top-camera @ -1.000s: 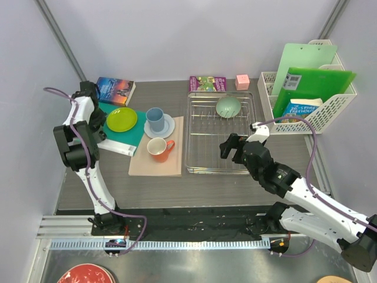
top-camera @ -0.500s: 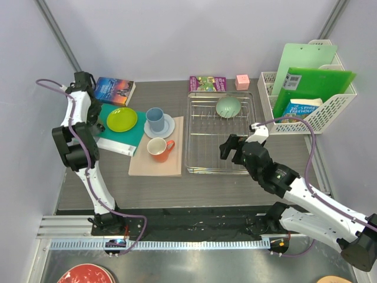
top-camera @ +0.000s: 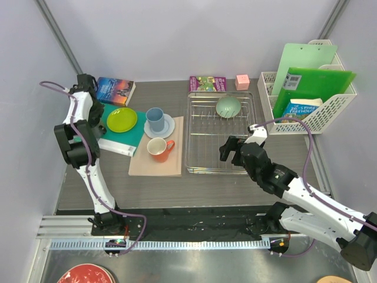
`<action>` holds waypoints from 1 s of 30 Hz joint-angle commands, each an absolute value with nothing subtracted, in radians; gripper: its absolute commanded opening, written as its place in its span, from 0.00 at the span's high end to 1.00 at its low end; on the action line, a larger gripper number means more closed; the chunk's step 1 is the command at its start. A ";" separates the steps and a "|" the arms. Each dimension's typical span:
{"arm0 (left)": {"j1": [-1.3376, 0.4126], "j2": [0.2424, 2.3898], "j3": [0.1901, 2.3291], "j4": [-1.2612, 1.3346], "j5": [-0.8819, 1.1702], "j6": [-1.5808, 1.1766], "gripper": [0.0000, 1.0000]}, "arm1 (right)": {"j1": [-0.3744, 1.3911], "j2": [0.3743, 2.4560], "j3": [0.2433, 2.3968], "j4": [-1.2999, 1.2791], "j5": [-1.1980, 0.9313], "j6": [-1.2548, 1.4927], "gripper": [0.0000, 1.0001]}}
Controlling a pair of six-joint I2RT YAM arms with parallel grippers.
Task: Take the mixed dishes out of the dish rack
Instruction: Place the cup at the center of the board.
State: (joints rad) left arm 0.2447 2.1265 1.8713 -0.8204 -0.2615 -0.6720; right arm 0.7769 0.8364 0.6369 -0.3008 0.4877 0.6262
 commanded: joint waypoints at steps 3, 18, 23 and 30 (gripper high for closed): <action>0.252 2.109 1.908 -0.816 -0.285 -0.663 0.71 | 0.776 0.834 0.644 -0.264 0.509 0.611 0.01; 0.236 1.910 1.960 -0.873 -0.255 -0.750 0.38 | 0.776 0.867 0.719 -0.281 0.555 0.564 0.00; 0.166 1.786 1.977 -0.865 -0.236 -0.773 0.37 | 0.775 0.879 0.745 -0.281 0.612 0.569 0.00; -0.193 1.594 1.828 -0.722 -0.233 -0.716 0.37 | 0.692 0.995 0.827 -0.255 0.654 0.566 0.00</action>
